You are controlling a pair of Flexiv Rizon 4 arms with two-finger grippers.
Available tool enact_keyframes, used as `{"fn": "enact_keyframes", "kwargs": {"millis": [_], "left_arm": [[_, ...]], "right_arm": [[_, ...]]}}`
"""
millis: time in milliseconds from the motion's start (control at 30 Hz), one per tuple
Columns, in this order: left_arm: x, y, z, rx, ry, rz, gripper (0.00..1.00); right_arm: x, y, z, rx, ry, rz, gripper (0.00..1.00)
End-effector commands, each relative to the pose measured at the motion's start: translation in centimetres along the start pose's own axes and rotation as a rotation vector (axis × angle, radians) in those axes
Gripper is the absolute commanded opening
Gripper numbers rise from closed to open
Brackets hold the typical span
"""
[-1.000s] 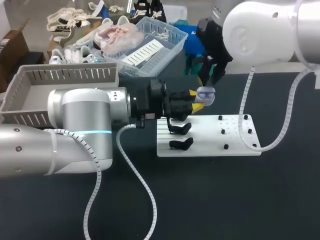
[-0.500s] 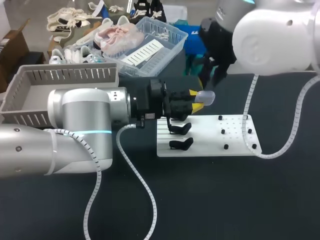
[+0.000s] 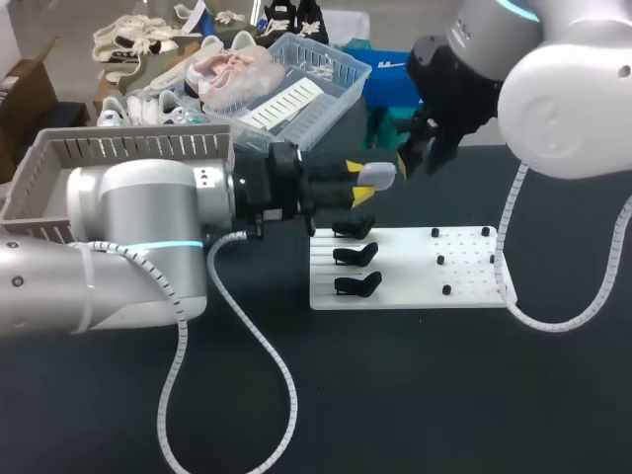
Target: Pick up each earbud case from the left stands, insert the matching earbuds, close the lid, and place the case in the box.
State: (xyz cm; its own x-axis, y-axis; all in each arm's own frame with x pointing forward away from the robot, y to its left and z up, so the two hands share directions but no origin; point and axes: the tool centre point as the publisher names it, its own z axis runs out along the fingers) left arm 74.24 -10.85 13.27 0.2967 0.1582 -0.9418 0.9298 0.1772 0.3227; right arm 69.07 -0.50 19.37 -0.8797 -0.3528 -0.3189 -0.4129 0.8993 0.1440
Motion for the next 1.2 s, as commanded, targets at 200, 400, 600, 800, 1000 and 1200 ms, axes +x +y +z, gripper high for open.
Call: {"fn": "enact_keyframes", "kwargs": {"millis": [200, 400, 600, 800, 1000, 1200], "left_arm": [[-0.8, 1.8, -5.2, -0.139, 0.062, 0.044, 0.00], [0.4, 3.1, -8.9, -0.225, 0.120, 0.055, 0.00], [1.4, 4.4, -12.5, -0.313, 0.167, 0.077, 0.00], [3.4, 6.1, -16.7, -0.421, 0.234, 0.070, 0.00], [5.1, 7.9, -19.8, -0.493, 0.292, 0.061, 0.00], [6.6, 9.1, -21.7, -0.542, 0.328, 0.050, 0.00]], "right_arm": [[0.9, -0.2, 0.3, 0.004, -0.050, 0.016, 0.35], [1.1, -0.1, 0.4, 0.013, -0.031, 0.017, 0.35], [1.5, -0.1, 0.5, 0.023, -0.003, 0.023, 0.34], [1.8, -0.2, 0.4, 0.025, 0.003, 0.039, 0.35], [1.8, 0.0, -0.1, 0.036, -0.002, 0.052, 0.36], [1.9, 0.0, 0.1, -0.005, -0.051, 0.059, 0.39]]}}
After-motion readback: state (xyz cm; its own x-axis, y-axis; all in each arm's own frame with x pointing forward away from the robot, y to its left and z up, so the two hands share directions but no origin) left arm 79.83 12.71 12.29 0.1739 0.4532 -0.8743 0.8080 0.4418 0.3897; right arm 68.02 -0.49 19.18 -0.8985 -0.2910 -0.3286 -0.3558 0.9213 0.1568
